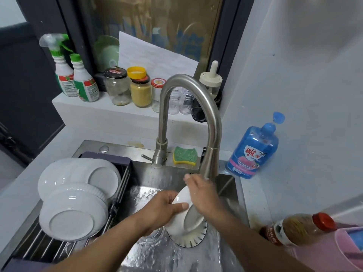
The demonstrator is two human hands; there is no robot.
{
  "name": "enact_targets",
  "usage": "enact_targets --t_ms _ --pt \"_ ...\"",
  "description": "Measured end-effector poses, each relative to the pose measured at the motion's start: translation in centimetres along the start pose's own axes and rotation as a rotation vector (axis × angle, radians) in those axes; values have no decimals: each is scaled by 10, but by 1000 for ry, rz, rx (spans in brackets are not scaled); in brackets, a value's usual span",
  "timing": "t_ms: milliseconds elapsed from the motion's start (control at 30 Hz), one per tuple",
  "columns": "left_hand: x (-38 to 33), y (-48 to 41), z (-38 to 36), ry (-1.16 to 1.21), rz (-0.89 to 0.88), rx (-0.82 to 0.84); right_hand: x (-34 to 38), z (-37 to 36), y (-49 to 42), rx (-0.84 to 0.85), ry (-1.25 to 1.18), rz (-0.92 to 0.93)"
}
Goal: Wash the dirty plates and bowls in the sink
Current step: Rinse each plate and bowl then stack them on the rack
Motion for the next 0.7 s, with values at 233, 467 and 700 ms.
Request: enact_targets --t_ms 233,467,700 --pt "2 5 8 295 80 15 11 2 -7 74 17 13" --pt "12 13 24 487 53 -13 -53 12 -32 -31 -500 -461" --pt "-3 8 31 399 137 170 -49 14 -35 15 -524 -476"
Point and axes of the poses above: each hand's wrist, its own y-axis away from the middle knuckle, its own z-axis out of the back of the hand, x = y × z, the point moved 6 cm from there along -y, towards the middle knuckle, and after that the axes turned 3 degrees about y, right-handed, at the moved point
